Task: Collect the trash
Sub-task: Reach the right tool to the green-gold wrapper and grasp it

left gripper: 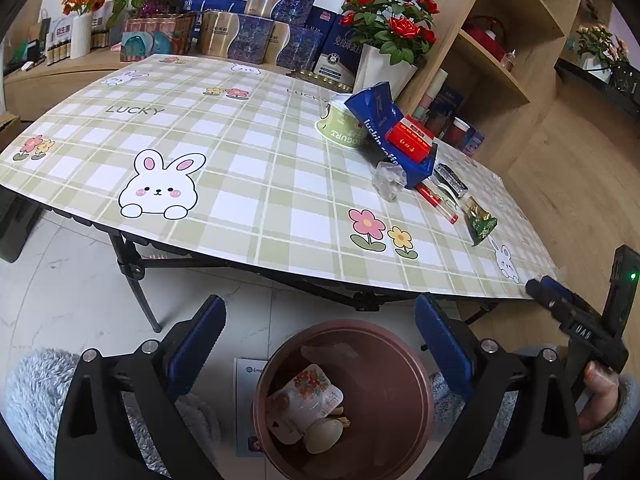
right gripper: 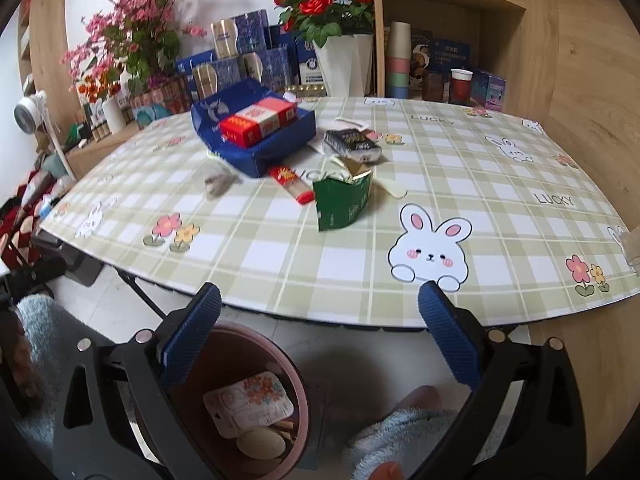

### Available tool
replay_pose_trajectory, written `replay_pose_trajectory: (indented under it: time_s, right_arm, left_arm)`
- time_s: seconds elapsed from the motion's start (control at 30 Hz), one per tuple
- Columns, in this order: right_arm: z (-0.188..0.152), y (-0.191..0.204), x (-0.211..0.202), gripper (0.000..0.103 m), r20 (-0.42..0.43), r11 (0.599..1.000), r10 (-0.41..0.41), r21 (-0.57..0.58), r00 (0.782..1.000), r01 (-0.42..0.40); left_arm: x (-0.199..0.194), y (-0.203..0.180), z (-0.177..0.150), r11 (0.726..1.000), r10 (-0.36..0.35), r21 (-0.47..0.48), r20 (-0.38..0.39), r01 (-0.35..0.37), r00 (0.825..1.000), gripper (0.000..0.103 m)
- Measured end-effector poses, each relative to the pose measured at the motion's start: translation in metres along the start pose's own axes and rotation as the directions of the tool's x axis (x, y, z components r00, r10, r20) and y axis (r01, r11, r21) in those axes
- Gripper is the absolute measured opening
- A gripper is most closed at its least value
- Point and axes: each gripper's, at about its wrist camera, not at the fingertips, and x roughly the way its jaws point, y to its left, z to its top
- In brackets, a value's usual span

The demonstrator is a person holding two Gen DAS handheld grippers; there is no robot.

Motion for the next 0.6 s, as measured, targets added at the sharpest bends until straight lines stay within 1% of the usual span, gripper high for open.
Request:
replay_pose_trajectory:
  time_s: [0.17, 0.27, 0.37, 0.47, 0.5, 0.6]
  right_arm:
    - [0.010, -0.016, 0.000, 0.097, 0.033, 0.998, 0.018, 0.057, 0.999, -0.020]
    - [0.018, -0.023, 0.002, 0.097, 0.058, 0.999, 0.003, 0.051, 0.998, -0.006]
    - [0.027, -0.031, 0.011, 0.097, 0.052, 0.999, 0.002, 0.033, 0.999, -0.003]
    - [0.036, -0.035, 0.027, 0.097, 0.027, 1.000, -0.028, -0.007, 0.999, 0.028]
    - [0.038, -0.035, 0.030, 0.097, 0.035, 0.999, -0.042, -0.025, 0.998, 0.043]
    - [0.046, -0.032, 0.041, 0.097, 0.105, 0.989, -0.100, -0.098, 0.989, 0.110]
  left_arm:
    - [0.005, -0.001, 0.002, 1.000, 0.024, 0.002, -0.016, -0.024, 1.000, 0.093]
    - [0.007, -0.002, 0.006, 0.999, 0.039, -0.004, -0.024, -0.039, 0.999, 0.094]
    - [0.009, -0.003, 0.011, 0.999, 0.046, 0.001, -0.022, -0.046, 0.999, 0.094]
    - [0.014, -0.008, 0.019, 0.998, 0.052, 0.023, -0.023, -0.051, 0.998, 0.094]
    - [0.016, -0.011, 0.023, 0.998, 0.052, 0.032, -0.021, -0.051, 0.998, 0.094]
    - [0.024, -0.020, 0.036, 0.996, 0.057, 0.070, -0.014, -0.056, 0.998, 0.094]
